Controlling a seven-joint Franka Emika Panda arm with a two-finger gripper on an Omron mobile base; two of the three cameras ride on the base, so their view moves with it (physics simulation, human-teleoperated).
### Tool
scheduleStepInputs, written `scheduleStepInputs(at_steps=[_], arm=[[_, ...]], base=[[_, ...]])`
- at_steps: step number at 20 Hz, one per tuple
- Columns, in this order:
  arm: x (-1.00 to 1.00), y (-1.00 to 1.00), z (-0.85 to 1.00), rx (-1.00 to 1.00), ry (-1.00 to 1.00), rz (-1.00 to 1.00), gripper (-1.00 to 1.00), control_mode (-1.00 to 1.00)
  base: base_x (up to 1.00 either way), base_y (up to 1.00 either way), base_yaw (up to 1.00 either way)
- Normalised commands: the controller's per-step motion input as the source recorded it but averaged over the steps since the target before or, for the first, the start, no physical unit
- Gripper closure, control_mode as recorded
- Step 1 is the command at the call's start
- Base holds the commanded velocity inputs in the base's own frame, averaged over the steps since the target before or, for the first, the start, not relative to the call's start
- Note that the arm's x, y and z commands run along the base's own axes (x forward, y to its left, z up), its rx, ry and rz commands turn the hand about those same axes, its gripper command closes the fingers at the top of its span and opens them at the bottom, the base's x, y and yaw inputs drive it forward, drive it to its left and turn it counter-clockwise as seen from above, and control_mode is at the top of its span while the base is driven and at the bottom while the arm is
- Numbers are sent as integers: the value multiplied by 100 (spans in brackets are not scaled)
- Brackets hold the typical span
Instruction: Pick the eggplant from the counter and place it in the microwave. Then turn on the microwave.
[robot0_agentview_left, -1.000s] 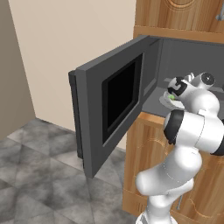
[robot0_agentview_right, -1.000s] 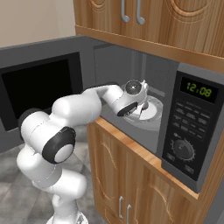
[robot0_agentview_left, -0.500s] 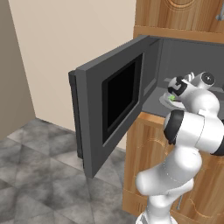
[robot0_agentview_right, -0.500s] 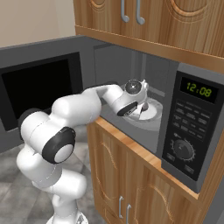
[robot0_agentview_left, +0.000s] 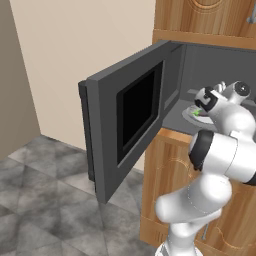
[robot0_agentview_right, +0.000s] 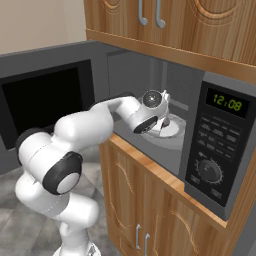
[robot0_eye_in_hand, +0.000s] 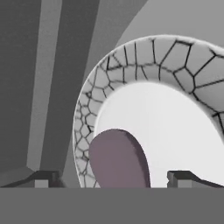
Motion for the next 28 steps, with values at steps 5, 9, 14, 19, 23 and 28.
scheduleStepInputs(at_steps=[5,9,14,19,23,28], arm=[[-23,0,19,0,0,0,-100,-100],[-20,0,25,0,0,0,-100,-100],[-33,0,22,0,0,0,-100,-100],[-54,0,16,0,0,0,-100,-100],[-50,0,25,0,0,0,-100,-100],[-51,5,19,-1,0,0,-100,-100]], base=[[0,0,0],[0,0,0],[0,0,0],[0,0,0],[0,0,0],[0,0,0]])
